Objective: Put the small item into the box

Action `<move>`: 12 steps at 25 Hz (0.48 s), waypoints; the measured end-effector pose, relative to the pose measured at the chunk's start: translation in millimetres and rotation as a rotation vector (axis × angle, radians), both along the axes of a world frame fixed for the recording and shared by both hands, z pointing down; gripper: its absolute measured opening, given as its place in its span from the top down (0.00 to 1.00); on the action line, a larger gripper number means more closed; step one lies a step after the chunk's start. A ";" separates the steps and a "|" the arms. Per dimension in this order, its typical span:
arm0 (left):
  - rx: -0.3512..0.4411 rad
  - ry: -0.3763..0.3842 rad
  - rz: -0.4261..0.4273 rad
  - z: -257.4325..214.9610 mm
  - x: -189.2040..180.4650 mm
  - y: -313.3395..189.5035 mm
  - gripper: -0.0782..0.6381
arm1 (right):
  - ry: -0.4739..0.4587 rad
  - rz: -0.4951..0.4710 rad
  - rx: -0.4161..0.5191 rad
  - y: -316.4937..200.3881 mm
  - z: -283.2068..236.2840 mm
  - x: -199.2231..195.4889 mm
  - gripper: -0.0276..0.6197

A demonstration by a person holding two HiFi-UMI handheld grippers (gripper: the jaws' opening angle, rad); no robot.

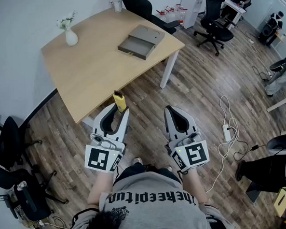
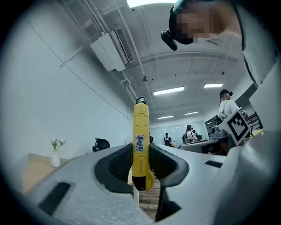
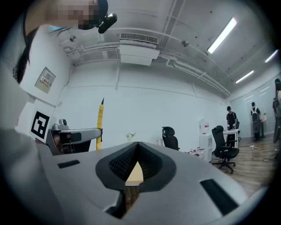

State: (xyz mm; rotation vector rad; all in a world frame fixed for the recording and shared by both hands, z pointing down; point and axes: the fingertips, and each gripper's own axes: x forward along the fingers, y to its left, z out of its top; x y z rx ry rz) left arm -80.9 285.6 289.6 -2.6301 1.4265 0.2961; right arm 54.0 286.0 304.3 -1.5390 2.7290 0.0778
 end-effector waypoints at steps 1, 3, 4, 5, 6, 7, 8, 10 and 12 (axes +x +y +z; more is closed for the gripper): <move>0.000 0.001 0.000 0.0 -1.2 -0.5 0.73 | -0.001 -0.001 0.001 -0.3 0.2 -1.6 0.95; 0.001 0.001 0.002 0.0 -3.9 -1.1 0.73 | -0.002 -0.003 0.002 -0.3 0.6 -5.1 0.95; 0.001 0.001 0.004 -0.1 -5.5 -1.0 0.73 | -0.002 -0.002 0.003 0.2 0.7 -7.2 0.95; 0.002 0.000 0.006 -0.1 -7.5 -0.8 0.73 | -0.001 -0.001 0.004 0.8 0.7 -9.6 0.95; 0.002 0.000 0.008 -0.1 -9.7 -0.6 0.73 | 0.000 0.001 0.005 1.4 0.8 -12.1 0.95; 0.002 0.000 0.010 -0.1 -12.0 -0.7 0.73 | 0.000 0.003 0.006 1.8 0.8 -14.6 0.95; 0.002 0.001 0.013 -0.2 -14.1 -1.2 0.73 | 0.001 0.004 0.006 1.9 0.9 -16.9 0.95; 0.002 0.001 0.019 -0.7 -17.5 -2.5 0.73 | 0.002 0.009 0.007 1.6 0.8 -20.8 0.95; 0.003 0.001 0.028 -1.4 -20.3 -3.9 0.73 | 0.003 0.015 0.008 1.0 0.3 -24.3 0.95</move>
